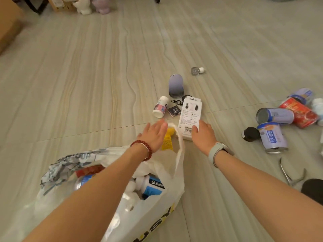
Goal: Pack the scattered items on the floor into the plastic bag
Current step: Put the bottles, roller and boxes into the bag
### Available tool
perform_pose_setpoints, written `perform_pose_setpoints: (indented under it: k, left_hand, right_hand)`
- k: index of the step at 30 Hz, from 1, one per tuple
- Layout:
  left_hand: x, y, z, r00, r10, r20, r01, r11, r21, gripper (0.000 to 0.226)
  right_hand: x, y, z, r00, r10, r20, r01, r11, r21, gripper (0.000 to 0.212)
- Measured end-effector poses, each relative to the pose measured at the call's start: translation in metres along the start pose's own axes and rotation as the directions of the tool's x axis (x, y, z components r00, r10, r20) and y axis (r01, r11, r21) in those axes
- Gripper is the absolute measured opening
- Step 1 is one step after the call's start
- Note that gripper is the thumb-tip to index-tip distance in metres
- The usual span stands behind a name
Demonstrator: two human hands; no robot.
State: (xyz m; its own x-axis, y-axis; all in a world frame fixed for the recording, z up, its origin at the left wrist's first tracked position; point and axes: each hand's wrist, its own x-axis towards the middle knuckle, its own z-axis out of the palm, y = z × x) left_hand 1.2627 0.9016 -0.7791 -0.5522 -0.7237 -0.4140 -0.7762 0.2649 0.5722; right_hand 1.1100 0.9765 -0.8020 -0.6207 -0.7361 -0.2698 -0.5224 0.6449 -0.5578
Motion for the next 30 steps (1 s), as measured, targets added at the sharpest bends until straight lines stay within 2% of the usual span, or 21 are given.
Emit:
perform_pose_setpoints:
  k: [2,4,7,8,9,11,15,19,21,23,26,30]
  left_hand:
    - [0.000,0.002,0.027,1.000,-0.005,0.030,0.003,0.997,0.078,0.051]
    - [-0.003,0.001,0.049,0.998,0.006,-0.058,0.001,0.994,0.111,0.047]
    - [-0.002,-0.004,0.061,0.976,-0.045,-0.213,0.062,0.995,0.072,0.034]
    - [0.000,-0.003,0.061,0.967,-0.071,-0.246,0.086,0.995,0.051,0.034]
    - [0.001,-0.001,0.061,0.958,-0.113,-0.264,0.123,0.992,0.023,0.044]
    - [0.006,0.001,0.062,0.945,-0.213,-0.248,0.221,0.975,0.002,0.068]
    - [0.011,0.000,0.071,0.945,-0.256,-0.205,0.289,0.945,0.155,0.054]
    - [0.006,0.000,0.073,0.966,-0.139,-0.218,0.194,0.947,0.256,0.041]
    - [0.000,0.004,0.065,0.954,-0.090,-0.287,0.140,0.978,0.157,0.031]
    - [-0.008,0.011,0.055,0.917,-0.021,-0.398,0.026,1.000,0.007,0.023]
    - [-0.031,0.025,0.031,0.853,0.072,-0.517,-0.172,0.974,-0.148,0.035]
    - [-0.076,0.028,-0.003,0.805,0.200,-0.559,-0.362,0.911,-0.197,0.055]
  right_hand:
    - [0.015,0.010,0.003,0.998,0.060,0.018,-0.060,0.998,0.012,0.041]
    - [0.026,0.014,0.006,0.994,0.105,0.027,-0.106,0.994,0.012,0.044]
    - [0.036,0.014,0.015,0.973,0.231,0.015,-0.231,0.973,-0.001,0.067]
    - [0.038,0.014,0.019,0.966,0.257,0.009,-0.257,0.966,-0.020,0.074]
    - [0.039,0.013,0.022,0.964,0.267,0.010,-0.266,0.963,-0.044,0.079]
    - [0.042,0.012,0.024,0.962,0.270,0.033,-0.268,0.961,-0.061,0.081]
    - [0.044,0.013,0.016,0.957,0.276,0.091,-0.275,0.961,-0.027,0.077]
    - [0.028,0.019,0.017,0.956,0.285,0.062,-0.286,0.958,0.009,0.073]
    - [0.016,0.021,0.018,0.960,0.277,0.035,-0.277,0.961,-0.005,0.068]
    - [0.004,0.023,0.019,0.961,0.277,0.020,-0.277,0.961,-0.004,0.065]
    - [-0.015,0.023,0.018,0.947,0.316,0.059,-0.318,0.947,0.046,0.065]
    - [-0.040,0.028,0.013,0.934,0.344,0.095,-0.356,0.918,0.174,0.063]
